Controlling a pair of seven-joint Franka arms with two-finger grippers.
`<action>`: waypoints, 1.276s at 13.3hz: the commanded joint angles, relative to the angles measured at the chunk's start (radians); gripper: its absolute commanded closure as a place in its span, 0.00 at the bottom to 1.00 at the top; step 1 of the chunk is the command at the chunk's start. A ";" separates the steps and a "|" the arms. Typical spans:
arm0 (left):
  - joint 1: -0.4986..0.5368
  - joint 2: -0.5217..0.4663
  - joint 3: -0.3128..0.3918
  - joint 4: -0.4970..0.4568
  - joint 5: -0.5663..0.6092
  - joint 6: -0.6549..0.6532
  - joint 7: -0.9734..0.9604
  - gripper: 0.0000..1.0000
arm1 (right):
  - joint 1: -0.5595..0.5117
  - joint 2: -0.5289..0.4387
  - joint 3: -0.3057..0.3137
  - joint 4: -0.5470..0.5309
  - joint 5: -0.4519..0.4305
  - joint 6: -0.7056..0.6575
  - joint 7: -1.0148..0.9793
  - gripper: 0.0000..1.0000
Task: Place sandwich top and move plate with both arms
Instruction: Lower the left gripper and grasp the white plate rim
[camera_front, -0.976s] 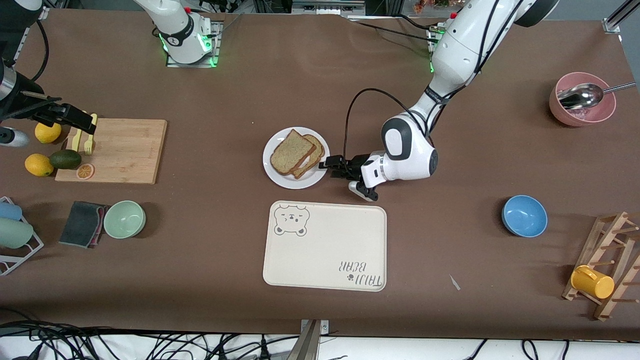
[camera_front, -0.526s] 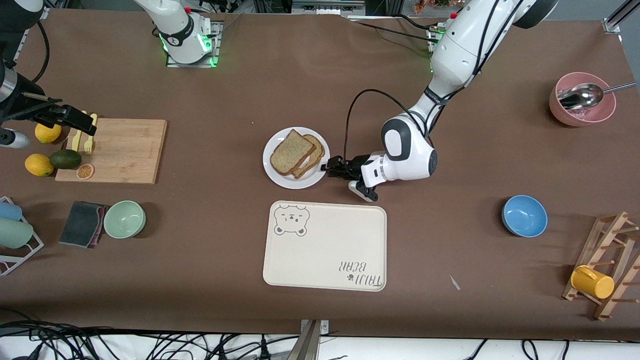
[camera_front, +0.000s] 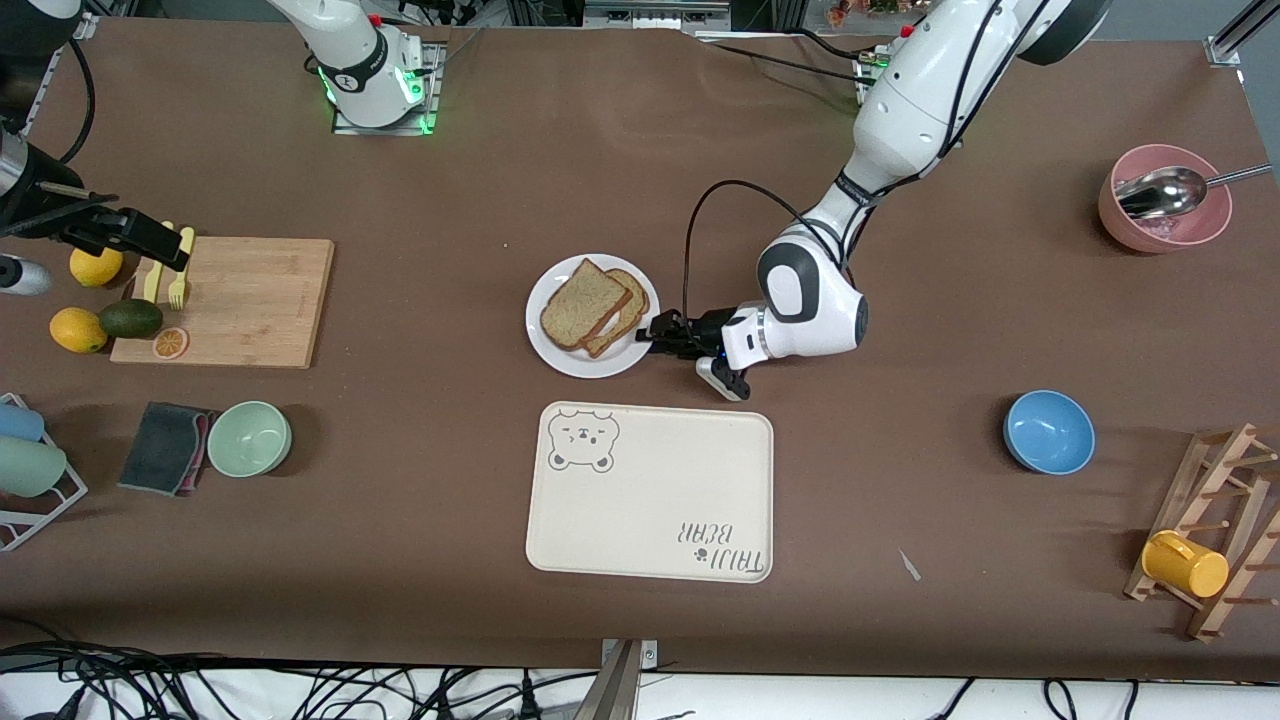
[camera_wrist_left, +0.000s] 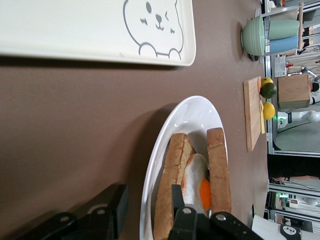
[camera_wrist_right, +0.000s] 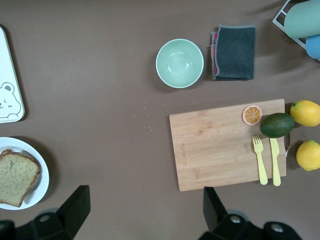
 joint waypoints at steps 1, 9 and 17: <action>-0.015 -0.004 0.006 -0.003 -0.045 0.014 0.051 0.85 | 0.000 0.008 0.002 0.028 -0.012 -0.012 0.011 0.00; -0.003 -0.015 0.005 -0.006 -0.045 0.010 0.045 1.00 | 0.002 0.005 0.008 0.031 -0.011 -0.013 0.008 0.00; 0.069 -0.110 0.005 0.007 -0.046 -0.125 -0.154 1.00 | 0.003 0.009 0.007 0.080 -0.015 -0.025 0.002 0.00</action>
